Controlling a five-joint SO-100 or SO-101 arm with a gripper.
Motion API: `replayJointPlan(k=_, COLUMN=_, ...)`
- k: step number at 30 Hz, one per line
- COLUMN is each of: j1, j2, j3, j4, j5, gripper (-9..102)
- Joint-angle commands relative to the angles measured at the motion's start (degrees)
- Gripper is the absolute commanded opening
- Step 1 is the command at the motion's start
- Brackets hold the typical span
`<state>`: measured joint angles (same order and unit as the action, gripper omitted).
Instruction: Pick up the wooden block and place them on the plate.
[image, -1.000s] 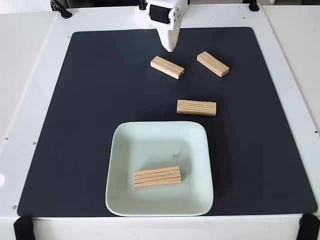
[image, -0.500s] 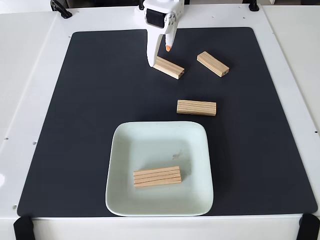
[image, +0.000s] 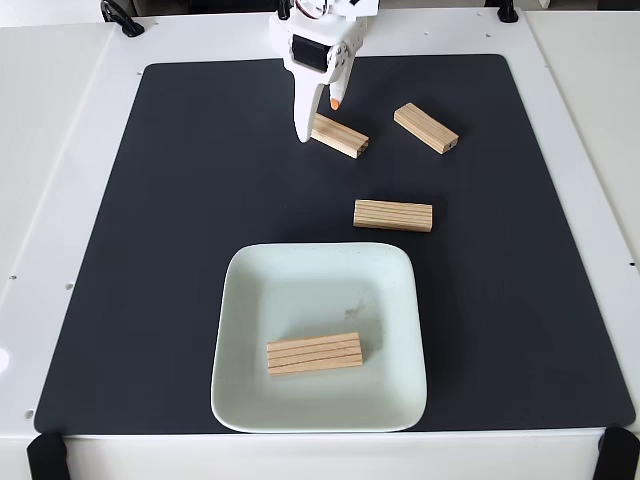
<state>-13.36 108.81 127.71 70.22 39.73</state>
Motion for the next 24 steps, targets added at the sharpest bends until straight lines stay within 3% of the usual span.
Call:
replayJointPlan(k=1, j1=-0.18, j2=-0.88, j3=-1.23, j4=-1.23, j5=0.62, gripper=30)
replayJointPlan(k=6, j1=-0.18, j2=-1.93, j3=-1.14, j4=-6.33, j5=0.62, gripper=30)
replayJointPlan(k=18, j1=-1.32, j2=-2.02, j3=-0.09, j4=-6.33, j5=0.70, gripper=30)
replayJointPlan(k=24, j1=-1.32, j2=-2.02, j3=-0.09, j4=-6.33, j5=0.70, gripper=18)
